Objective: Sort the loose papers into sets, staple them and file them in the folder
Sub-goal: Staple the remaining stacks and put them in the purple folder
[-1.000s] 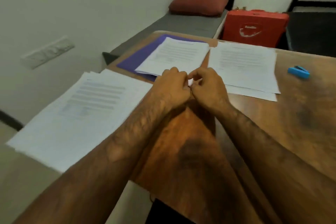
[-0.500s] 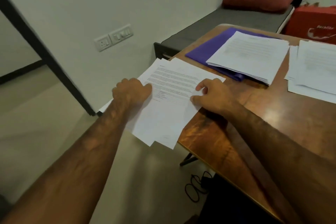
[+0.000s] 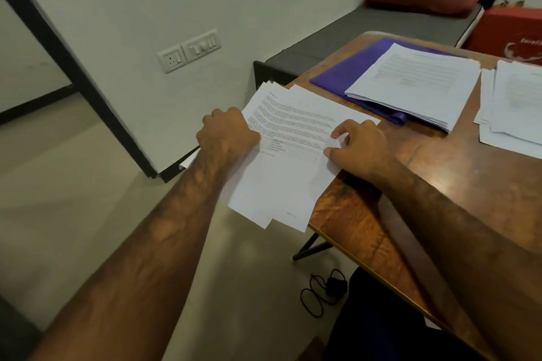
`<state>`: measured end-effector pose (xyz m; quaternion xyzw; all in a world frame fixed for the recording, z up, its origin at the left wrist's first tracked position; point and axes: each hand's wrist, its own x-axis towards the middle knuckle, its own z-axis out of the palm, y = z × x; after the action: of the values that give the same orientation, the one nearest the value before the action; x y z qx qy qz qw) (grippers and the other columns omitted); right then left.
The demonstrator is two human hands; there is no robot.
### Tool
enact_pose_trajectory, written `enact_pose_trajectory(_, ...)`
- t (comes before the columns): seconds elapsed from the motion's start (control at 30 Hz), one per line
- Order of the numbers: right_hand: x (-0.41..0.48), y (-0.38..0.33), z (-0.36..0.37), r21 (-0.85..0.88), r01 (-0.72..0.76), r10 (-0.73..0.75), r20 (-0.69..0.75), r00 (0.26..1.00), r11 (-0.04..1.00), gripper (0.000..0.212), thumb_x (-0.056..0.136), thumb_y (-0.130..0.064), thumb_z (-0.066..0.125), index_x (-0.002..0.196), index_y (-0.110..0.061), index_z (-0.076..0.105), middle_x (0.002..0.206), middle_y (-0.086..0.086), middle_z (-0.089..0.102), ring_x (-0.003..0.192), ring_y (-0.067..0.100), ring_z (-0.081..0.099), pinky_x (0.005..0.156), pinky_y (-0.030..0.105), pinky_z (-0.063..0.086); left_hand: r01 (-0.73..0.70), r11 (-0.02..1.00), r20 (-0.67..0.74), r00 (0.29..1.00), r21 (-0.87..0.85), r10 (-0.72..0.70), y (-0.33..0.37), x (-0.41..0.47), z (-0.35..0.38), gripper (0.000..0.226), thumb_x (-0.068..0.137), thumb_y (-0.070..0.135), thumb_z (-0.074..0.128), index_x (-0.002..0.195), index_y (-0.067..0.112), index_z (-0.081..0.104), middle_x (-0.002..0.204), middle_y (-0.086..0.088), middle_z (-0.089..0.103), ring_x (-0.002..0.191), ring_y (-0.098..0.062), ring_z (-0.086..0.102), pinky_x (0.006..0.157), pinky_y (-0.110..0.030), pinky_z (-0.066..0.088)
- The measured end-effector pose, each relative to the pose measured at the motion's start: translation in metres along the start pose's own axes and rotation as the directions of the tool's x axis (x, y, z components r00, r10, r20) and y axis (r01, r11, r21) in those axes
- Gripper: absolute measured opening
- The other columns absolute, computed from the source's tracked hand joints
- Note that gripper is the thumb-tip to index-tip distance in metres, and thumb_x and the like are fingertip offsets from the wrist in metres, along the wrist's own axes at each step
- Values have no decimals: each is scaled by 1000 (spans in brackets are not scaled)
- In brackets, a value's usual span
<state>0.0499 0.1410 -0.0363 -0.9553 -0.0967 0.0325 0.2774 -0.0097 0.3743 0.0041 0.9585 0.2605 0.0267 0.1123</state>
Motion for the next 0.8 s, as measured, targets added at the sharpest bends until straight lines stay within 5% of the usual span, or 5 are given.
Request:
enact_pose_trajectory(0.1,-4,5,-4,-32,-14,14,5,1000,999,41,89,-48,75,125,-35,61,130,4,53,119,24,54,97,38,56,1,984,31,999,-177,5,1,-8,-9,42,87,40,76,111,16,52,106,-4,61,91,-22,58,64,-33,42)
enact_pose_trajectory(0.2,-10,14,-9,-63,-37,37,1,999,997,37,89,-43,75,123,-38,61,131,4,53,117,24,54,95,38,57,199,803,271,961,-563,-48,2,-14,-20,41,83,23,82,113,8,58,101,-7,72,87,-25,72,68,-36,58)
enact_pose_trajectory(0.33,-24,26,-19,-102,-60,61,11,998,993,35,93,-37,72,125,-38,59,134,5,55,119,24,52,92,32,49,330,689,482,875,-646,33,6,-30,-25,37,85,10,81,118,9,63,106,-11,75,93,-31,75,87,-47,60)
enact_pose_trajectory(0.5,-54,45,-39,-87,-98,101,33,994,991,36,94,-37,68,128,-37,57,133,2,58,112,21,57,95,32,57,92,599,283,931,-795,232,20,-61,1,94,64,-5,88,143,34,55,124,3,70,114,-23,67,96,-45,58)
enact_pose_trajectory(0.8,-137,112,-92,-29,-273,272,-30,962,962,30,84,-29,65,113,-38,61,131,2,59,122,26,54,103,42,54,50,659,350,876,-751,332,93,-131,30,53,81,1,83,126,20,61,112,8,67,105,-20,65,89,-34,48)
